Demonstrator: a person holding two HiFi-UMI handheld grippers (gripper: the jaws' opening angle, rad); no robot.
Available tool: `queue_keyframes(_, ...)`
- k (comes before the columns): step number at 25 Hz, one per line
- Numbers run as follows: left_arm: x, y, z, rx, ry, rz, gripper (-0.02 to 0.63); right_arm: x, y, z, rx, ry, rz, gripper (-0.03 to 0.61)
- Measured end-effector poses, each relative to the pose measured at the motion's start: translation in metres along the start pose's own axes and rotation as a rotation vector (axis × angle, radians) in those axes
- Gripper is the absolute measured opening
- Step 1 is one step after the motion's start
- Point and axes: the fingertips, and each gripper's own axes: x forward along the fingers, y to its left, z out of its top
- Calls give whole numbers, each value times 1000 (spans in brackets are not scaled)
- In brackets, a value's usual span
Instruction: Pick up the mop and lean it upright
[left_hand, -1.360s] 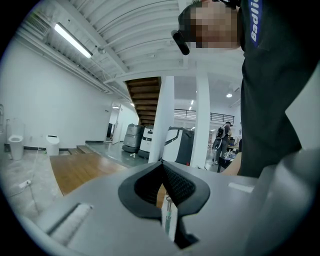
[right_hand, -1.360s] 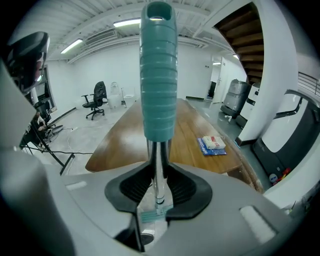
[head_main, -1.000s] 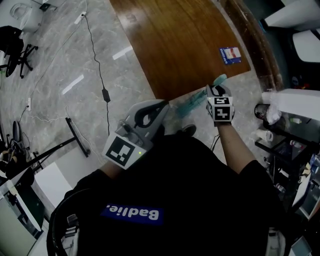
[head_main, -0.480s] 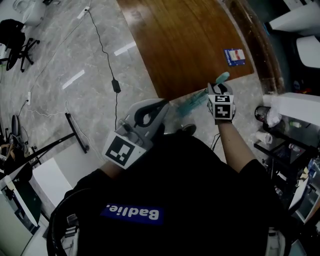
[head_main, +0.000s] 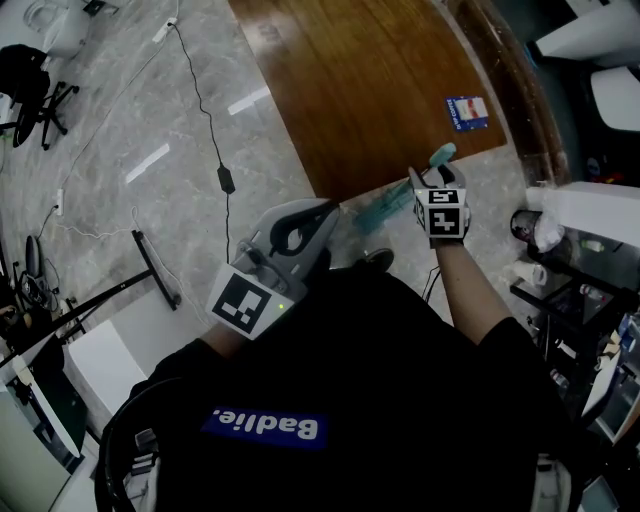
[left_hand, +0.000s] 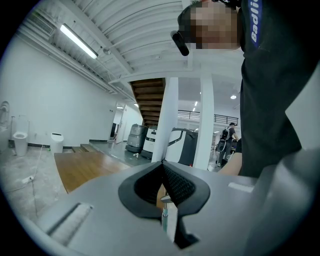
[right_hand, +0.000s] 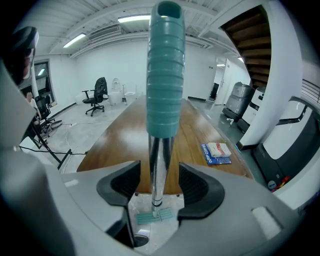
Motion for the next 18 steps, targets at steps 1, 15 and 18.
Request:
queue_keyframes(1, 0, 0, 0, 0, 1, -4, 18, -1, 0, 0, 2, -1, -2, 249)
queue_keyframes(15, -1, -6, 13, 23, -8, -258, 18, -76, 12, -16, 142, -51, -154, 241)
queue_keyframes(18, 2, -17, 7, 16, 3, -344, 19, -99, 21, -27, 211, -81, -201, 189)
